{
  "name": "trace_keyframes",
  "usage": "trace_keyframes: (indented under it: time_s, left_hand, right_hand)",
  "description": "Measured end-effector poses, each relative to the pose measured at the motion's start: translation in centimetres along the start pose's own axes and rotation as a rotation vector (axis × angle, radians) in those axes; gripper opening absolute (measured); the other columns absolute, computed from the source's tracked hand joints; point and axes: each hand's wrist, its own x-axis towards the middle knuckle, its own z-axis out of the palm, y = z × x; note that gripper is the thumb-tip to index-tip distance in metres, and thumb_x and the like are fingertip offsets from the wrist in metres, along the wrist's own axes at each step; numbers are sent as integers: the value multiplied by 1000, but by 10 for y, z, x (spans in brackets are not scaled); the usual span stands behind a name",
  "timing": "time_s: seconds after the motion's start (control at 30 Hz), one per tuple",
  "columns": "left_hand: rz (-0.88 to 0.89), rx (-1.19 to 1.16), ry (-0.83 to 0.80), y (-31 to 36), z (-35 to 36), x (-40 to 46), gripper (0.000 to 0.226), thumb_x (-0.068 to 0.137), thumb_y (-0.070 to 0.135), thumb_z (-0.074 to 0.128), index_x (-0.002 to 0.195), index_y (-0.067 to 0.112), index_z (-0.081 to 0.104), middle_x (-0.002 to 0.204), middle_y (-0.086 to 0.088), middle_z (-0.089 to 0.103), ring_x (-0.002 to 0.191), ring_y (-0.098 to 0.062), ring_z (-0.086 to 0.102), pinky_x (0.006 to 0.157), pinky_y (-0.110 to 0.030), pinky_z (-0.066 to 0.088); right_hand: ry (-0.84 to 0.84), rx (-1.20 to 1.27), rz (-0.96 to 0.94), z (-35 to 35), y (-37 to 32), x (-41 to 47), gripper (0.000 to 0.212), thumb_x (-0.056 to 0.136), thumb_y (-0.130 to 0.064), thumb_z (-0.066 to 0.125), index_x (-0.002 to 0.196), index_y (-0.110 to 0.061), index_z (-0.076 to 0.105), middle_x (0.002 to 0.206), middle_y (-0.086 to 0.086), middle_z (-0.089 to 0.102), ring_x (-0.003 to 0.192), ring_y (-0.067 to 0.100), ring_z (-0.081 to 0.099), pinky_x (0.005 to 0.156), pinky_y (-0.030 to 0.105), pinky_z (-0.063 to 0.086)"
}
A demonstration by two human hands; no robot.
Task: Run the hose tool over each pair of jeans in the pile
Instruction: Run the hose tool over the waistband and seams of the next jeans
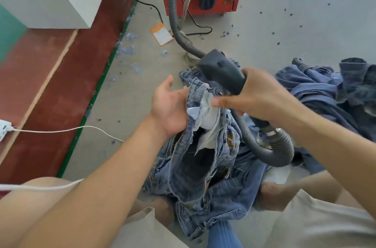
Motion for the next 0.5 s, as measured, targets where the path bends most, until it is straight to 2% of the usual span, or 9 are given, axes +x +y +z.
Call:
trace_keyframes:
  time_s: [0.07, 0.13, 0.2, 0.3, 0.33, 0.37, 0.4, 0.43, 0.5]
  left_hand:
    - [-13, -22, -15, 0, 2, -3, 94, 101, 70, 17, 148, -8, 43, 145, -32, 52, 133, -45, 54, 111, -53, 44]
    - [2, -21, 50, 2, 4, -3, 88, 102, 66, 20, 146, -6, 47, 144, -30, 54, 131, -43, 56, 113, -52, 42]
    - [126, 188, 336, 2, 4, 2, 69, 106, 52, 27, 130, -2, 60, 134, -24, 62, 119, -38, 62, 108, -47, 46]
    - [588, 990, 1038, -6, -3, -1, 31, 101, 30, 36, 104, 15, 63, 115, -11, 64, 110, -25, 53, 97, -37, 39]
    - [817, 1125, 1062, -15, -3, -6, 24, 98, 32, 38, 96, 20, 59, 102, -2, 62, 100, -16, 50, 88, -33, 37]
    - [929, 1183, 947, -29, -3, -12, 22, 96, 38, 40, 86, 24, 54, 88, 7, 58, 87, -8, 49, 79, -27, 37]
    - [908, 1229, 785, -42, -5, -15, 26, 96, 50, 44, 82, 29, 50, 79, 12, 55, 76, -2, 48, 70, -21, 36]
    - [756, 1308, 624, -58, -8, -18, 34, 92, 66, 49, 84, 33, 49, 78, 14, 56, 74, 1, 52, 64, -18, 36]
    - [342, 1458, 370, -80, -14, -18, 53, 77, 84, 62, 106, 41, 50, 100, 25, 62, 88, 8, 59, 69, -14, 44]
  right_hand:
    - [47, -93, -15, 10, -2, 6, 67, 68, -58, 88, 108, -15, 56, 85, 3, 68, 74, 21, 68, 67, 43, 60]
    - [101, -42, -18, 12, -2, 16, 43, 77, -37, 84, 102, -13, 60, 79, 3, 67, 66, 19, 65, 57, 37, 58]
    - [147, 136, 39, 9, 3, 23, 23, 78, -21, 78, 93, -14, 61, 62, 2, 66, 50, 17, 62, 42, 29, 50]
    - [173, 364, 129, 4, 8, 32, 20, 78, -10, 74, 94, -10, 62, 47, 0, 60, 41, 16, 56, 43, 28, 46]
    - [182, 387, 147, 3, 9, 35, 22, 77, -9, 74, 96, -8, 63, 47, 1, 59, 42, 17, 56, 46, 30, 47]
    - [193, 410, 162, 2, 8, 37, 23, 77, -10, 74, 97, -6, 63, 47, 2, 59, 42, 18, 56, 49, 31, 48]
    - [206, 440, 175, 0, 7, 40, 23, 76, -10, 74, 96, -5, 64, 46, 2, 58, 43, 18, 55, 50, 32, 49]
    - [220, 468, 186, -1, 5, 42, 21, 75, -9, 74, 93, -4, 65, 44, 3, 57, 42, 19, 54, 50, 33, 48]
    - [235, 504, 199, -2, 3, 45, 15, 75, -8, 74, 86, -1, 66, 42, 4, 56, 41, 19, 53, 50, 32, 47]
